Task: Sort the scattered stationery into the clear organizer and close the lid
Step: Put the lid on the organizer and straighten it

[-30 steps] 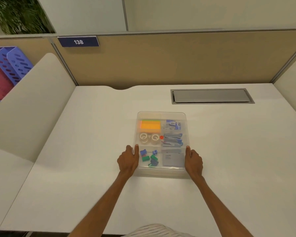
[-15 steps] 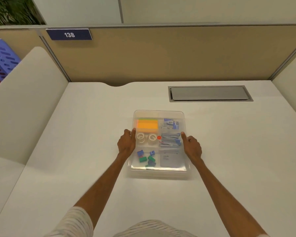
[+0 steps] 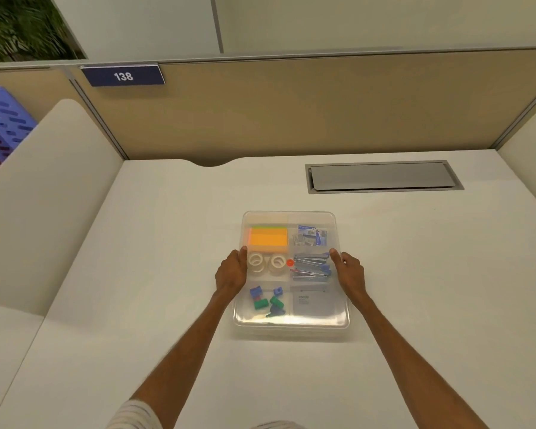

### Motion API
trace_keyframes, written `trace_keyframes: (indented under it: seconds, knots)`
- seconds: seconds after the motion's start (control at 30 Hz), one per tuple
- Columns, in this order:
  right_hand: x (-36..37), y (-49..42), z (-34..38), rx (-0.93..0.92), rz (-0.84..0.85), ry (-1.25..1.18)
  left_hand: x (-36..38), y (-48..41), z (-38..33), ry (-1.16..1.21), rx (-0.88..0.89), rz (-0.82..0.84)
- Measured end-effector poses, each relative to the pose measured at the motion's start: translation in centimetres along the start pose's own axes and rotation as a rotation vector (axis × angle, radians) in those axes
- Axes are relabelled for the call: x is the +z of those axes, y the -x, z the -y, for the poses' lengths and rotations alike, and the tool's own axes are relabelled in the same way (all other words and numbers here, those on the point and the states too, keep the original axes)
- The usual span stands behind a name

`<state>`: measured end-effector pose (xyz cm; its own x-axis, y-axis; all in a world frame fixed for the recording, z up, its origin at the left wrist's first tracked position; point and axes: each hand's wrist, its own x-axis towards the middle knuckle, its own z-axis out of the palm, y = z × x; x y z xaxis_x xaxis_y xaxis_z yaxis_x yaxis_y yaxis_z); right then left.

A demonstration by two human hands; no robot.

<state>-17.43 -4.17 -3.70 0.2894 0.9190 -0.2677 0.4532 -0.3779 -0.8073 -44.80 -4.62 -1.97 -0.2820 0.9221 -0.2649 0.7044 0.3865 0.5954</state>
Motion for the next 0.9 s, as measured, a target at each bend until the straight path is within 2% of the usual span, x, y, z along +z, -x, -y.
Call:
trace_keyframes:
  seconds: [0.17, 0.33, 0.43, 0.6, 0.9]
  knots:
    - [-0.6, -1.9, 1.3, 0.054, 0.052, 0.138, -0.9, -2.0, -0.7, -0.061, -0.004, 0.013]
    - [-0.5, -5.3, 4.3, 0.052, 0.032, 0.142, -2.0, -5.5, -3.1, -0.055, -0.02, 0.018]
    - [-0.3, -7.2, 5.3, 0.054, 0.03, 0.135, -2.1, -7.4, -4.1, 0.029, -0.076, 0.025]
    - [0.5, -9.1, 5.6, 0.063, 0.032, 0.087, -1.5, -9.9, -5.9, 0.337, -0.218, 0.014]
    - [1.8, -9.6, 4.8, -0.009, -0.045, 0.03, -0.1, -10.0, -5.8, 0.326, -0.179, 0.006]
